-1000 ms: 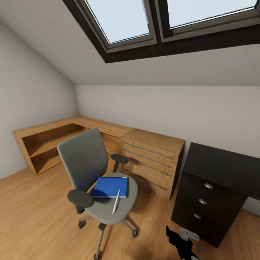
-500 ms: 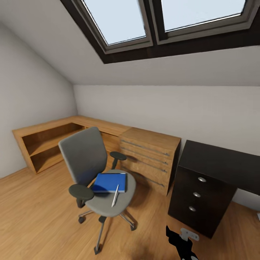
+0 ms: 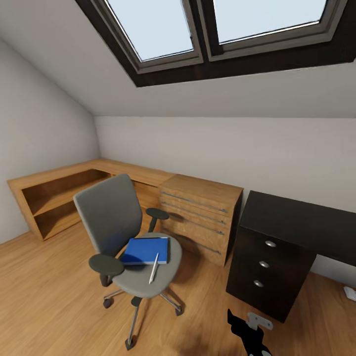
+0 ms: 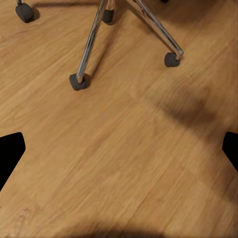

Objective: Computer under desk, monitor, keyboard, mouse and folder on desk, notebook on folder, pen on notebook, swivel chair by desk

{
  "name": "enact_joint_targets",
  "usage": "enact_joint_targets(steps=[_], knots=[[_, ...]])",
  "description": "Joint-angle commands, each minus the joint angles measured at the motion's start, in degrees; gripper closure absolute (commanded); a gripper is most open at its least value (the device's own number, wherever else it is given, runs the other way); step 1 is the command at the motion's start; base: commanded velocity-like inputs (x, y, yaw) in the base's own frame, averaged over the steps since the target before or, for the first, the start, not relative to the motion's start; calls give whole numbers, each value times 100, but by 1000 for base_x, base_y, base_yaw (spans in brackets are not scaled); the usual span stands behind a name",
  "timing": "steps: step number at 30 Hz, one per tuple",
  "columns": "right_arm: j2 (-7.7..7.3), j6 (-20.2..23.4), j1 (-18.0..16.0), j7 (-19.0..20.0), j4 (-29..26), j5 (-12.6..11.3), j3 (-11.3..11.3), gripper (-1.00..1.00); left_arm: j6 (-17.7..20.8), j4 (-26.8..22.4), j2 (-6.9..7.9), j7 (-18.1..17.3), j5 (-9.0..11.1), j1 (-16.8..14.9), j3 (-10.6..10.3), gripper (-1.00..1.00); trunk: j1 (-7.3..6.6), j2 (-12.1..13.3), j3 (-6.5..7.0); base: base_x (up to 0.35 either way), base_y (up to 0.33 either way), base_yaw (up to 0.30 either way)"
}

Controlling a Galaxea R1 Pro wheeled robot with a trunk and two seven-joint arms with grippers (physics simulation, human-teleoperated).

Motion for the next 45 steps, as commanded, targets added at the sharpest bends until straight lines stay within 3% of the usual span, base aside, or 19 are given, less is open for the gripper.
enact_joint_targets(steps=[1,17,45], knots=[[0,-24,-6,53,11,-34,-46,-100,-15,4,-2,-11,22,-3,14,-100,-23,38,12,0,0,-48],[9,-24,-6,57,11,-34,-40,-100,-14,4,1,-9,24,-3,14,-100,-374,680,292,0,0,-200],[10,-24,-6,57,17,-34,-40,-100,-13,4,1,-9,24,-3,14,-100,-989,1803,870,0,0,-25]])
